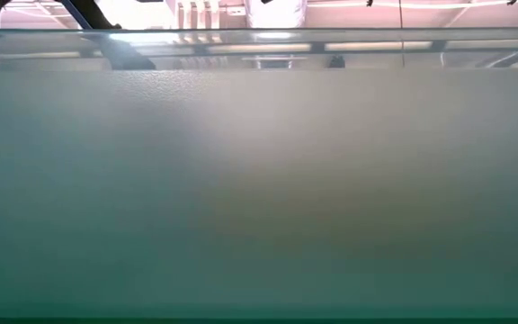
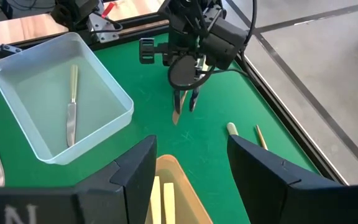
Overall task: Sort silverware by color (type)
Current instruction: Put the yellow table knife into the orange bin
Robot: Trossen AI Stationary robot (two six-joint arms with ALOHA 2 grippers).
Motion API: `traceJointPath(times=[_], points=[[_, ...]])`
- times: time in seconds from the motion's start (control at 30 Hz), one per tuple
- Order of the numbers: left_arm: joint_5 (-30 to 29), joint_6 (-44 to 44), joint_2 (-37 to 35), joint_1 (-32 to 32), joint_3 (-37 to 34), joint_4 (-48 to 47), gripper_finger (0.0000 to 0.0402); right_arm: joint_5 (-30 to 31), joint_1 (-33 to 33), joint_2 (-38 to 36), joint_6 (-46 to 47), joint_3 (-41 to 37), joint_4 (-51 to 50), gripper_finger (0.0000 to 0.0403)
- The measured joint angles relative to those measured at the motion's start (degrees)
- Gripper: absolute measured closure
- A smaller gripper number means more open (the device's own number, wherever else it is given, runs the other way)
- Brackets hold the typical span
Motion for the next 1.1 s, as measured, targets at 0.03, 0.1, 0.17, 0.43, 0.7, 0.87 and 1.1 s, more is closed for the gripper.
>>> traceJointPath(times=[0.03,0.1,0.17,0.43,0.7,0.87,1.1], points=[[0.02,-0.88,0.00,0.00,-0.02,-0.09,0.0374,0.00,0.00,0.00,0.00,0.00,0.00,0.0213],[-0.22,-2.98,0.00,0.00,-0.02,-0.30,0.0374,0.00,0.00,0.00,0.00,0.00,-0.02,0.0213],[-0.91,-5.27,-0.25,0.00,-0.06,-0.55,0.0374,-0.02,0.00,0.00,0.00,0.00,-0.02,0.0213],[1.43,-15.77,-6.39,0.04,-0.30,-3.76,0.0374,-0.02,0.00,0.00,0.00,0.00,-0.02,0.0213],[10.04,-28.02,-17.95,-0.19,-0.25,-6.77,0.0374,-0.02,0.00,0.00,0.09,0.00,-0.01,0.0213],[15.67,-37.58,-26.67,-2.86,-0.17,-7.60,0.0374,-0.04,0.00,0.00,0.07,0.00,0.02,0.0213],[23.77,-51.00,-33.92,-13.29,-0.15,2.45,0.0374,0.00,-0.24,0.00,-4.89,0.00,-0.10,0.0213]])
